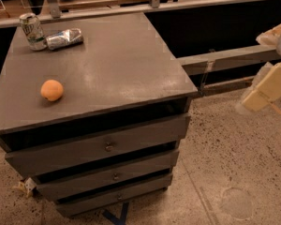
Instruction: Move orange near redbull can
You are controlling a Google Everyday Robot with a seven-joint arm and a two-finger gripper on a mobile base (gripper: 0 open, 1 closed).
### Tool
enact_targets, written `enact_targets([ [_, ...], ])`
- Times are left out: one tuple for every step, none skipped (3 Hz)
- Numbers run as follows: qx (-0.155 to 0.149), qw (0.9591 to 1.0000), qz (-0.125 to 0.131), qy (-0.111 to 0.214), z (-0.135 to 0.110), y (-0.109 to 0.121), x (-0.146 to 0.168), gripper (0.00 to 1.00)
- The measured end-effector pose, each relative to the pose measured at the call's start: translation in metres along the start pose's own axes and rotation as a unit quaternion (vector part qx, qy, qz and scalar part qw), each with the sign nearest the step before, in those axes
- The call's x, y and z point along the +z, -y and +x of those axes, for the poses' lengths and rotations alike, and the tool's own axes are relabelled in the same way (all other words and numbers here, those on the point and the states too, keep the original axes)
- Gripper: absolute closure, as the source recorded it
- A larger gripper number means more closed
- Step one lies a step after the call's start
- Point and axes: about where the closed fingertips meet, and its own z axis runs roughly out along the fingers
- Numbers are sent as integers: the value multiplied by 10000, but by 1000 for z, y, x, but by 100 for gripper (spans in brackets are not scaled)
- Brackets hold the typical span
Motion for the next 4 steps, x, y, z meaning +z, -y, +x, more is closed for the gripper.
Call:
enact_targets([
  [497,9930,230,1044,-19,8,4,0],
  [545,9803,277,1878,-55,12,18,0],
  [465,9650,156,2576,-89,11,40,0],
  [440,9584,-254,2808,-111,2,73,0],
])
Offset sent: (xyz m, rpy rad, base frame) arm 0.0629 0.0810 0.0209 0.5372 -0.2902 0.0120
